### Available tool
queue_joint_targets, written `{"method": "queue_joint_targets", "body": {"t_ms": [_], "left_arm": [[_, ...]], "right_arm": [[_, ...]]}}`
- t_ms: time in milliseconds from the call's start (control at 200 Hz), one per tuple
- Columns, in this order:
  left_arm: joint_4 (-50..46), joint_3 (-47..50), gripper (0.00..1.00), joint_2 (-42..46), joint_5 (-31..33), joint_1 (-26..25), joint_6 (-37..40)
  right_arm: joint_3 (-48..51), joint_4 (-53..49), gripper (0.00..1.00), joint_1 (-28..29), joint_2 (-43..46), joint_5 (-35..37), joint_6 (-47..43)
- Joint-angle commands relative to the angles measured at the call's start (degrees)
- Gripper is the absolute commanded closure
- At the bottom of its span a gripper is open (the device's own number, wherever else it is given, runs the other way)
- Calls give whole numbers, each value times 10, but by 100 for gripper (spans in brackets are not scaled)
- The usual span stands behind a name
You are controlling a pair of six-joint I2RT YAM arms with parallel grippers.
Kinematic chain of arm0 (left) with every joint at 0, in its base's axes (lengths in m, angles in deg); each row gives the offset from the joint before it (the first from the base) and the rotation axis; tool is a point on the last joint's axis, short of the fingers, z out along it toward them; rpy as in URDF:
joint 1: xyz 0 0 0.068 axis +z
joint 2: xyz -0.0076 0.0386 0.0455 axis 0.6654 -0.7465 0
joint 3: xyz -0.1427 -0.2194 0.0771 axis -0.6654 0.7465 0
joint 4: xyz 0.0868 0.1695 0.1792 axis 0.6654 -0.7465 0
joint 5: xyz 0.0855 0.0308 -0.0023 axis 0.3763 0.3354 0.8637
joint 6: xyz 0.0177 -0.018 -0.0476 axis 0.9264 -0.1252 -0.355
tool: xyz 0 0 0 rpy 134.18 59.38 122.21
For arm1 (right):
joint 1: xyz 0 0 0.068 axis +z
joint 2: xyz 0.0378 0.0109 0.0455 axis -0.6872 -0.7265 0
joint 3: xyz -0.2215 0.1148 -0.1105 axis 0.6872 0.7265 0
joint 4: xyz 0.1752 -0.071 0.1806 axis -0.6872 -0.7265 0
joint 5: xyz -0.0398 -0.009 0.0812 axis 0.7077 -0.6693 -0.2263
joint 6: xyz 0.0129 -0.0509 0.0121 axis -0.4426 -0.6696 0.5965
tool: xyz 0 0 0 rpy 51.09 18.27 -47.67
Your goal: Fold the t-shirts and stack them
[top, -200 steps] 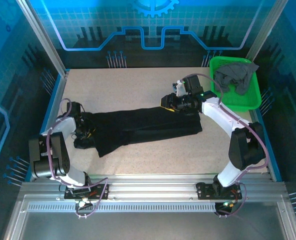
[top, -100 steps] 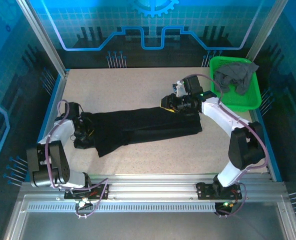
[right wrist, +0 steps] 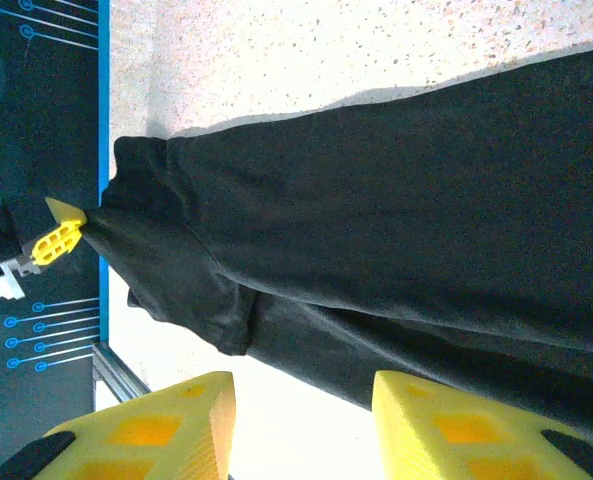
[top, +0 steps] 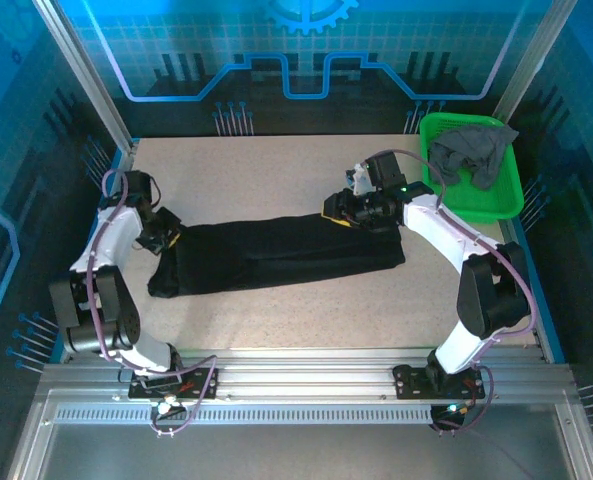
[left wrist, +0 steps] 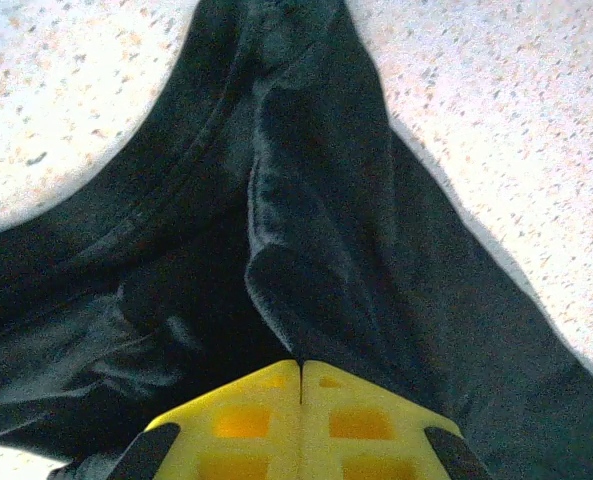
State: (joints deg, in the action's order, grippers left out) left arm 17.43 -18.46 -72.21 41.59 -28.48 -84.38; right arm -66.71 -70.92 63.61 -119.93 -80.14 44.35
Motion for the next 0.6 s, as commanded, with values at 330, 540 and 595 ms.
{"method": "queue_joint_targets", "body": {"t_ms": [330, 540, 595], "left_arm": [[-29, -103, 100, -163, 91, 2, 56], [-17, -161, 99, -229, 91, 3, 72], [-32, -176, 98, -246, 98, 3, 70]], "right_arm": [[25, -21, 61, -12, 11, 13, -7], [49, -38, 64, -24, 16, 35, -25], [51, -44, 64, -29, 18, 40, -30]]}}
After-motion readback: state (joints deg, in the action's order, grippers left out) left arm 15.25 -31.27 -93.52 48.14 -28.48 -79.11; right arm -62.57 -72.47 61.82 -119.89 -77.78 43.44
